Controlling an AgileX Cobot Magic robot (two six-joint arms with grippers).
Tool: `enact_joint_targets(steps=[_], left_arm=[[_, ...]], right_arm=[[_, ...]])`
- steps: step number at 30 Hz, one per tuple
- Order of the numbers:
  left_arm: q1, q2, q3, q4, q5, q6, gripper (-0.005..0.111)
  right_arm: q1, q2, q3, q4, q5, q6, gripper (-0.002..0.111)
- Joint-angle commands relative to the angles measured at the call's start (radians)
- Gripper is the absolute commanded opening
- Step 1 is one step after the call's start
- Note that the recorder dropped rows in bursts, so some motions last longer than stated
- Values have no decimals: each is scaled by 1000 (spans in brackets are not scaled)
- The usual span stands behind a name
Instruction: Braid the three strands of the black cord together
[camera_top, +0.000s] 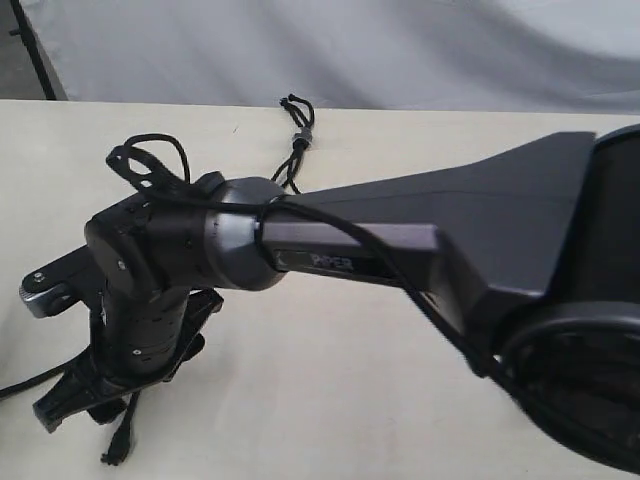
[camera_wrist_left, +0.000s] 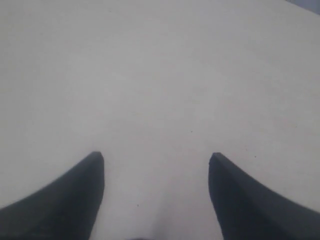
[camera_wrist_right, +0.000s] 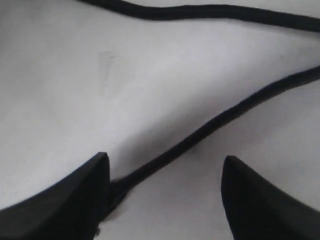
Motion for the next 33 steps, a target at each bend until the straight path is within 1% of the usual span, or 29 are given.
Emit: enact_joint_targets(steps=[1,3,8,12,14,20,25,29,31,33], left_arm=[[3,-7,7,-5,-6,-9,58],[3,-7,7,-5,-9,-9,58],[3,-7,7,-5,-6,-9,58],[3,-7,7,-5,-4,-9,58],[3,-7,7,-5,5,-9,58],[3,-7,7,-5,17,-9,58],[-11,-7,7,-18,29,-9,58],[-77,-7,7,-18,31,-9,58],[-123,-7,7,-15,31,-5,58],[-183,-7,7,4,39,-5,58]], right_arm=[[-2,70,-85,-155,78,108,61],[-2,83,-97,-155,120,93,48],[-2,70,-97,-155,216,23,-1],[-17,13,-97,-168,345,-34,0],[-39,-28,-95,-188,419,-42,0],[-139,-124,-71,-288,431,-45,0],[-246,-139,-11,-308,431,-49,0],[-334,-139,50,-380,431,-37,0],[-379,-139,62,-391,431,-27,0],[-418,-139,64,-400,431,-36,0]])
